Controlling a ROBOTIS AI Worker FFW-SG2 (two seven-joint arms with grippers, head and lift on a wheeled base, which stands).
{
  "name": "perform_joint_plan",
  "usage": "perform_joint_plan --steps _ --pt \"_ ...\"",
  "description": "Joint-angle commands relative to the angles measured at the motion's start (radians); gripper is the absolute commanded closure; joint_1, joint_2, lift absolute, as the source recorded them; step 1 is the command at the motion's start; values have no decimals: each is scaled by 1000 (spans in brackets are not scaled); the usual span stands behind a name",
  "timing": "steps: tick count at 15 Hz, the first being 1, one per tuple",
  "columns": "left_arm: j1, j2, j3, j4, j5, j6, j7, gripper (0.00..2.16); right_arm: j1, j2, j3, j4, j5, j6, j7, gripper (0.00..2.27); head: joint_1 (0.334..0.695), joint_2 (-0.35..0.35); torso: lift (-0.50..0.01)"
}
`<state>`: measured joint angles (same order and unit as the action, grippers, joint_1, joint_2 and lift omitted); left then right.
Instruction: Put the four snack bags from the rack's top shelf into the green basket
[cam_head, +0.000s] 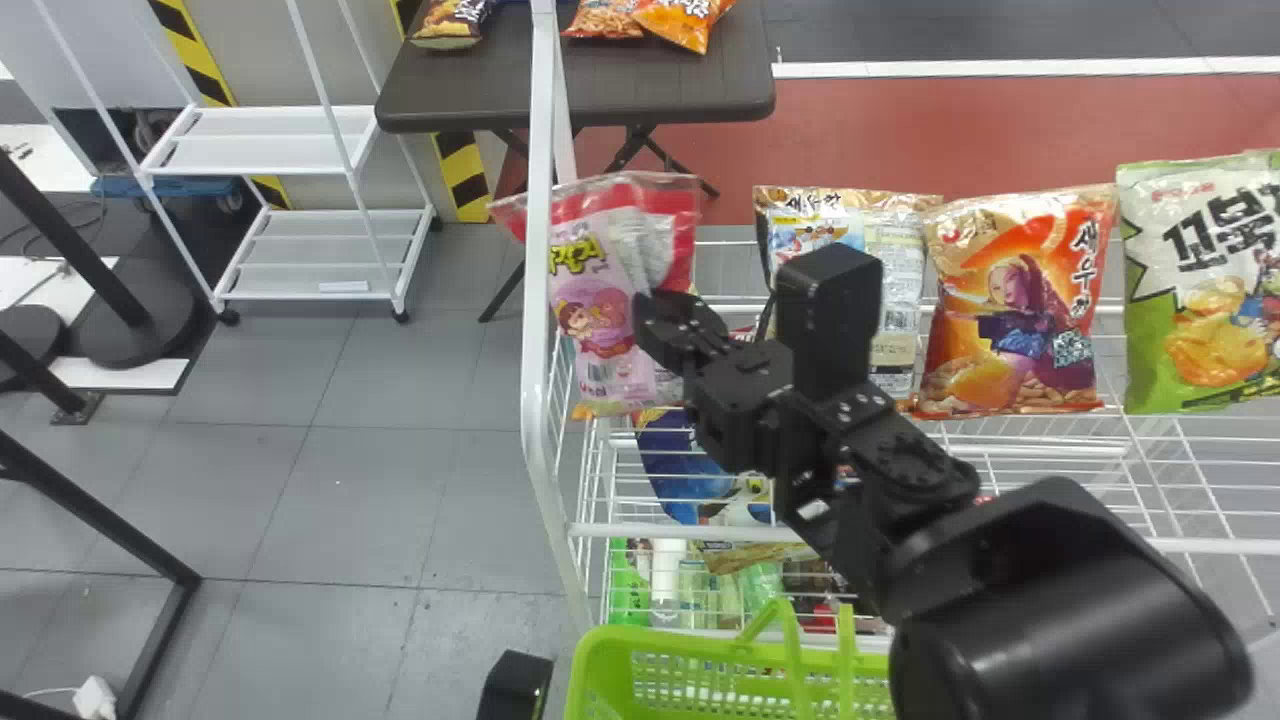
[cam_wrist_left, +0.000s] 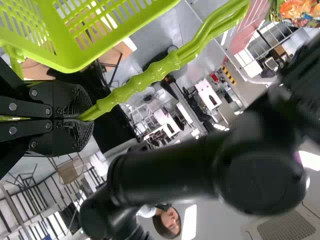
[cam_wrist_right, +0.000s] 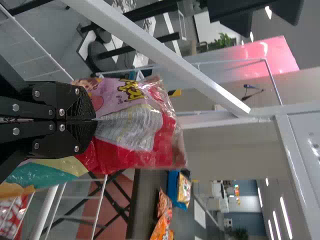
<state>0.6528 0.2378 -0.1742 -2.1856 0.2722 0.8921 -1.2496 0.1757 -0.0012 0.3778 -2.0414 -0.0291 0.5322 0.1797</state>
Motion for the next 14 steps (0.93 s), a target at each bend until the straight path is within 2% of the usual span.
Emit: perform_joint_plan --steps 1,2,3,6,8,9,11,13,14 --pt "2 -3 4 -2 -2 0 -1 1899 82 -25 -33 -148 1 102 -26 2192 695 38 0" --pt "4 -9 9 -3 -5 -3 -2 1899 130 -43 -65 -217 -6 139 -32 2192 695 23 0" --pt "7 -17 22 -2 -5 -3 -2 1895 171 -62 -97 -279 -32 164 -31 2192 695 -32 0" --pt "18 -35 64 -2 -5 -9 -5 1899 311 -111 -255 -493 -175 320 -9 2192 695 -118 0" --pt "19 -49 76 -2 -22 -9 -7 1895 415 -118 -413 -643 -276 427 -6 2192 695 -174 0" --pt "21 -57 82 -2 -30 -12 -5 1895 461 -118 -479 -700 -276 452 -8 2192 695 -245 0" --pt "27 -69 93 -5 -33 -12 -7 1895 519 -118 -600 -780 -305 569 -5 2192 695 -341 0" --pt "30 -89 93 -8 -51 -12 -5 1895 557 -114 -729 -841 -361 731 49 2192 695 -350 0" --pt "30 -95 87 -10 -57 -15 -5 1899 579 -95 -804 -855 -425 802 83 2189 695 -350 0"
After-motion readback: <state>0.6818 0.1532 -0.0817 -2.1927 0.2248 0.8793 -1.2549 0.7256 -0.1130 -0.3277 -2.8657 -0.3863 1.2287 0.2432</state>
